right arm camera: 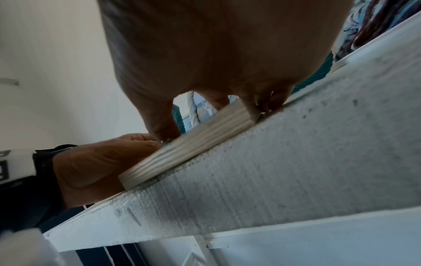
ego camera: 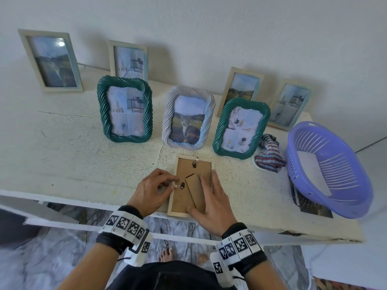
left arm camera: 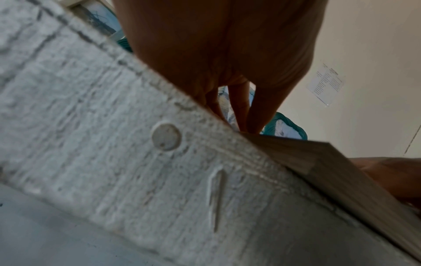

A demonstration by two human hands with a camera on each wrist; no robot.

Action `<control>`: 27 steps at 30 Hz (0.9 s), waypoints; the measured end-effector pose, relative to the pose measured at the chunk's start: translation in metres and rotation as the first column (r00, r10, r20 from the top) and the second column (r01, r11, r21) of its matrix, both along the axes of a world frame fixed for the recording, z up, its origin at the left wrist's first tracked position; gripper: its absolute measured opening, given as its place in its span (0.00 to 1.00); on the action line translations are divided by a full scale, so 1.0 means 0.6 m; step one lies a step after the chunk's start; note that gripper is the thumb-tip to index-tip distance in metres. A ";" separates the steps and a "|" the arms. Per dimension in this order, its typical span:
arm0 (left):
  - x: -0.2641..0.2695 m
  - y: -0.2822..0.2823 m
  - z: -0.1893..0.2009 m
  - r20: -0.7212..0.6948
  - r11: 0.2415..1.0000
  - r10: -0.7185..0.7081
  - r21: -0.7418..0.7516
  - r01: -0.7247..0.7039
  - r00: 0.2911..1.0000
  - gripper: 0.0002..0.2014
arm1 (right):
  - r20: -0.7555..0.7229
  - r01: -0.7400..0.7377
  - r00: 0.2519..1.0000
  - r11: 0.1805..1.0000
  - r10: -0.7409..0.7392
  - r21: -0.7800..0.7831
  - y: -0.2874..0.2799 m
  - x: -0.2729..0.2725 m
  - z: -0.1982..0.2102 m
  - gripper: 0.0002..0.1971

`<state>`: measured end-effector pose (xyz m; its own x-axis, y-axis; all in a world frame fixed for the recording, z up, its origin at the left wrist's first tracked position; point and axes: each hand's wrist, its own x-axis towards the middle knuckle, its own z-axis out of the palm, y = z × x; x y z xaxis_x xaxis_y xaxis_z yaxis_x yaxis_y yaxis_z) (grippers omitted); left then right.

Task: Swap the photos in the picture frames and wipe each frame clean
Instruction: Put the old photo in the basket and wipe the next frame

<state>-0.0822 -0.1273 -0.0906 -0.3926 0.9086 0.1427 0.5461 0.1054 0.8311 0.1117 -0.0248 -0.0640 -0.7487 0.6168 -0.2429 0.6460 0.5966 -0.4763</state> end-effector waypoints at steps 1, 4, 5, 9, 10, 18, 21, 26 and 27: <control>0.001 0.000 0.001 0.002 1.000 0.001 -0.002 -0.001 1.000 0.13 | -0.009 0.008 1.000 1.000 -0.008 -0.006 -0.001 -0.001 -0.001 0.49; 0.003 0.000 0.003 -0.016 1.000 0.014 0.003 -0.014 1.000 0.11 | -0.024 0.021 0.999 0.999 -0.022 -0.040 0.000 0.001 0.001 0.48; 0.004 0.000 0.004 -0.026 1.000 0.020 0.003 -0.020 0.999 0.11 | -0.041 0.026 0.999 0.997 -0.029 -0.077 0.003 0.003 0.004 0.47; 0.012 -0.001 0.019 0.022 0.999 0.042 0.025 -0.042 0.999 0.11 | -0.149 0.092 0.978 0.946 -0.144 -0.311 0.013 0.008 0.024 0.40; 0.016 0.000 0.028 0.074 0.998 0.052 0.039 -0.055 0.996 0.11 | -0.178 0.113 0.967 0.931 -0.184 -0.348 0.014 0.008 0.027 0.38; 0.054 0.038 0.137 0.320 0.986 0.108 0.087 -0.143 0.941 0.10 | -0.357 0.151 0.850 0.827 -0.388 -0.541 0.025 0.026 0.062 0.33; 0.080 0.060 0.162 0.514 0.992 -0.083 0.120 0.025 0.853 0.11 | -0.418 0.180 0.746 0.761 -0.518 -0.623 0.038 0.057 0.086 0.30; 0.096 0.095 0.107 0.372 0.998 -0.020 -0.054 0.043 0.928 0.09 | -0.411 0.325 0.673 0.745 -0.615 -0.583 0.070 0.113 0.099 0.16; 0.099 0.097 0.096 0.333 0.994 -0.006 -0.100 0.041 0.943 0.08 | -0.394 0.364 0.676 0.748 -0.622 -0.555 0.076 0.122 0.094 0.13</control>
<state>-0.0226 -0.0691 -0.0331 -0.3798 0.9209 -0.0877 0.2443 0.1912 0.9507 0.1850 0.0207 -0.0074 -0.4372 0.8708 -0.2250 0.3495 -0.0660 -0.9346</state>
